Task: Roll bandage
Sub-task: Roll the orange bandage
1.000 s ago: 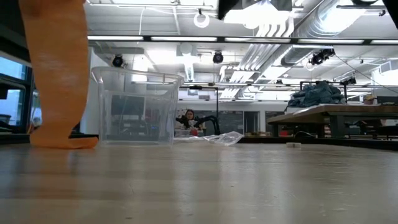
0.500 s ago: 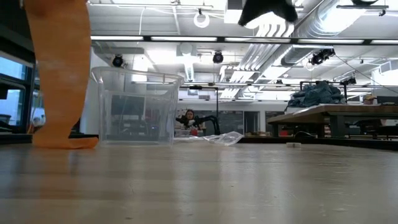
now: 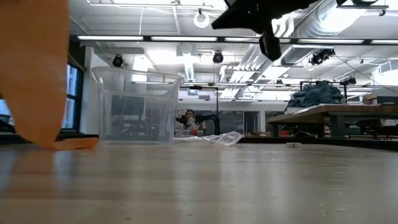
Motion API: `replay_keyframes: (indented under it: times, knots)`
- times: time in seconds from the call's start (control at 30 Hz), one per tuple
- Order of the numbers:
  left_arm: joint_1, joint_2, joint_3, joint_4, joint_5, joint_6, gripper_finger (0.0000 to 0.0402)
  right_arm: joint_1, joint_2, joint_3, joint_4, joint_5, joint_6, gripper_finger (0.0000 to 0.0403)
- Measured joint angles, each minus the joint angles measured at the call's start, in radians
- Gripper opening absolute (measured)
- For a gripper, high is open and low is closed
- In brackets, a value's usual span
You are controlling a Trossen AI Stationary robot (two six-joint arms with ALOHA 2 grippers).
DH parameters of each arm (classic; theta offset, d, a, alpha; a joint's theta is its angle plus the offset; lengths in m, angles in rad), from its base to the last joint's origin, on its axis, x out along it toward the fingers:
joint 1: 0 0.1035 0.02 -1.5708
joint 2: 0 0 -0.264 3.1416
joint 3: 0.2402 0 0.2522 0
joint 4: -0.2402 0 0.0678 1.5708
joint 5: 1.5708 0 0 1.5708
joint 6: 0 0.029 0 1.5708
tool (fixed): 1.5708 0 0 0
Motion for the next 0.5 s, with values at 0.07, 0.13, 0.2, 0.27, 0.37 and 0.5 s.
replay_keyframes:
  times: [0.07, 0.13, 0.2, 0.27, 0.37, 0.5]
  knots:
    - [-0.024, 0.052, 0.000, 0.125, -0.021, 0.047, 0.0029, 0.004, 0.001, 0.015, -0.002, 0.011, -0.030, 0.0000]
    - [-0.032, 0.117, 0.000, 0.264, -0.015, 0.072, 0.0029, 0.008, -0.004, 0.033, -0.001, 0.017, -0.064, 0.0000]
    - [-0.033, 0.182, 0.000, 0.414, 0.034, 0.081, 0.0029, 0.009, -0.012, 0.053, -0.001, 0.018, -0.099, 0.0000]
    - [-0.032, 0.248, 0.000, 0.568, 0.108, 0.064, 0.0029, 0.012, -0.029, 0.072, -0.002, 0.018, -0.134, 0.0000]
    - [-0.047, 0.340, 0.000, 0.751, 0.210, 0.020, 0.0029, 0.028, -0.073, 0.096, -0.020, 0.019, -0.196, 0.0000]
    - [-0.082, 0.408, 0.000, 0.826, 0.243, 0.027, 0.0029, 0.079, -0.164, 0.136, -0.220, 0.019, -0.227, 0.0000]
